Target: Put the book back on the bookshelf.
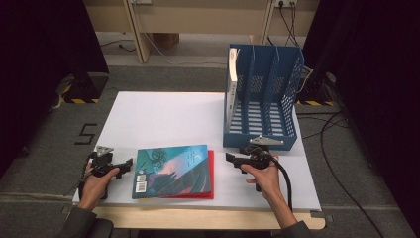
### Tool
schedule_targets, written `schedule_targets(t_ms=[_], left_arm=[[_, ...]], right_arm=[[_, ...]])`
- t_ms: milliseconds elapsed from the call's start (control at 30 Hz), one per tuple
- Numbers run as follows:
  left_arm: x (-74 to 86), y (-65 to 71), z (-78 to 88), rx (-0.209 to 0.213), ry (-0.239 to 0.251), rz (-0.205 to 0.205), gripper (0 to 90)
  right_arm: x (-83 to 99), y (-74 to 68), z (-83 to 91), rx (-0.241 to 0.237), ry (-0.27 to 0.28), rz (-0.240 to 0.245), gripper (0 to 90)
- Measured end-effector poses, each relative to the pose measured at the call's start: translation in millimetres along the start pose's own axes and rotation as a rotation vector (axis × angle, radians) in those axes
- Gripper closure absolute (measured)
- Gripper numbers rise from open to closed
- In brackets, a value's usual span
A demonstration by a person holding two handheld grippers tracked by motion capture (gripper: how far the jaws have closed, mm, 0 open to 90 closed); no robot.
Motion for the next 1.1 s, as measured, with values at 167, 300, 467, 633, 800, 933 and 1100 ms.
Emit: schedule_targets(t_ms=[167, 300, 467, 633, 800, 933, 1100], left_arm=[[2.0, 2.3, 3.9, 0.018, 0.005, 0.003, 14.9], [2.0, 10.8, 13.0, 0.043, 0.024, -0.016, 14.9], [1.9, 22.3, 21.9, 0.073, 0.042, -0.043, 16.8], [2.9, 26.7, 24.2, 0.093, 0.027, -0.034, 31.3], [3.3, 38.0, 30.9, 0.087, 0.01, -0.078, 48.9], [1.9, 43.3, 35.6, 0.07, 0.021, -0.1, 56.1], [1.6, 47.5, 39.9, 0.081, 0.027, -0.096, 60.9]], right_arm=[[8.5, -6.0, -3.6, -0.013, -0.03, 0.023, 29.4], [12.4, -9.3, -4.8, -0.02, -0.036, 0.021, 29.4], [17.3, -10.1, -5.5, -0.026, -0.049, 0.02, 29.4], [20.0, -7.7, -4.4, -0.021, -0.05, 0.01, 29.5], [21.0, -7.7, -4.8, -0.025, -0.052, 0.01, 29.5], [22.0, -9.6, -5.9, -0.033, -0.056, 0.003, 29.5], [23.0, -11.9, -7.6, -0.052, -0.058, -0.009, 29.6]])
Point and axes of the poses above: each handheld gripper's, and its own axes: z roughly backward along the jaws, x roughly out of its underside, y roughly to its right, the point moved 6 cm from there along -z, roughly forward along the jaws, and after that the axes turned 6 degrees about z, right-handed, at the moved point
